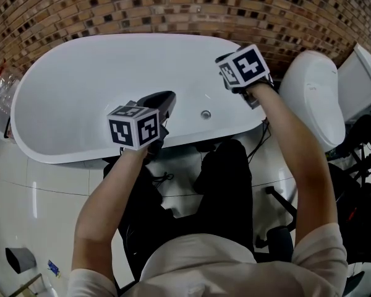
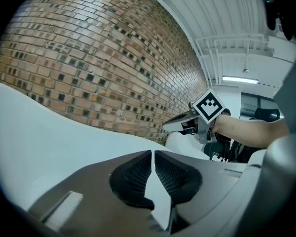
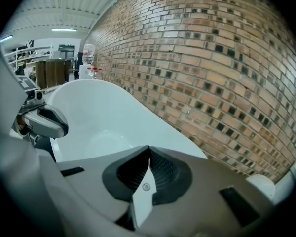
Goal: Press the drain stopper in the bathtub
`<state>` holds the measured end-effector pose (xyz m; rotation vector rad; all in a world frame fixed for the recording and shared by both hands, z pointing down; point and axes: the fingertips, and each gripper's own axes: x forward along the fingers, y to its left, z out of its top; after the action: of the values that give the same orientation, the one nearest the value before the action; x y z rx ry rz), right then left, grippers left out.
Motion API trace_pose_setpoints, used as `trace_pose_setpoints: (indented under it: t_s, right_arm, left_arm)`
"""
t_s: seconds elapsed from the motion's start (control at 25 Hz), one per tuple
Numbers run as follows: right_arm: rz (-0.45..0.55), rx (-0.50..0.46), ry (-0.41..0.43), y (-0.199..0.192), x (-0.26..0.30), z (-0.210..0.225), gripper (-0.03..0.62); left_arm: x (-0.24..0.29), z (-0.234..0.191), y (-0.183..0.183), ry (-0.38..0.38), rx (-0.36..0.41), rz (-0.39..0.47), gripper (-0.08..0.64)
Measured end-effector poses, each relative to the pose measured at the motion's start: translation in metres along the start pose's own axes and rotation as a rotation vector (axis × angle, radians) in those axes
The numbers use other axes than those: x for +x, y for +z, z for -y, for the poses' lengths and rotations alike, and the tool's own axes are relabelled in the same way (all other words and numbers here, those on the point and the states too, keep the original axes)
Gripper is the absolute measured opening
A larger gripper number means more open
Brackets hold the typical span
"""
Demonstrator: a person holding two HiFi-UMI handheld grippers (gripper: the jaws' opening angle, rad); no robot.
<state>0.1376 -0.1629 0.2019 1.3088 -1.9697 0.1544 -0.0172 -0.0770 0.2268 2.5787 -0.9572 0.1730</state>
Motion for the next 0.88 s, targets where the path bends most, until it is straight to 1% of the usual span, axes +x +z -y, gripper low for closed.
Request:
trace_pose_setpoints:
  t_s: [0.16, 0.32, 0.48, 0.6, 0.76, 0.88]
  right_arm:
    - [0.064, -0.015, 0.014, 0.018, -0.025, -0.015, 0.015]
    - [0.158, -0.025, 0.033, 0.048, -0.055, -0.037, 0.015]
    - [0.259, -0.043, 0.013, 0.081, -0.091, -0.054, 0.015]
    - [0.313, -0.040, 0.018, 0.098, -0.116, -0.064, 0.015]
    - [0.368, -0.028, 0.028, 0.109, -0.144, -0.073, 0.015]
    - [0.426, -0.017, 0.015, 0.107, -0.166, -0.078, 0.015]
  left_arm:
    - [-0.010, 0.015, 0.001, -0.013, 0.020, 0.015, 0.031]
    - [-0.022, 0.023, 0.003, -0.017, 0.037, 0.032, 0.031]
    - [-0.033, 0.029, 0.005, -0.019, 0.042, 0.051, 0.030]
    - [-0.042, 0.036, 0.007, -0.026, 0.043, 0.067, 0.030]
    - [-0.054, 0.042, 0.006, -0.027, 0.045, 0.080, 0.031]
    - [-0.062, 0.046, 0.002, -0.022, 0.051, 0.085, 0.030]
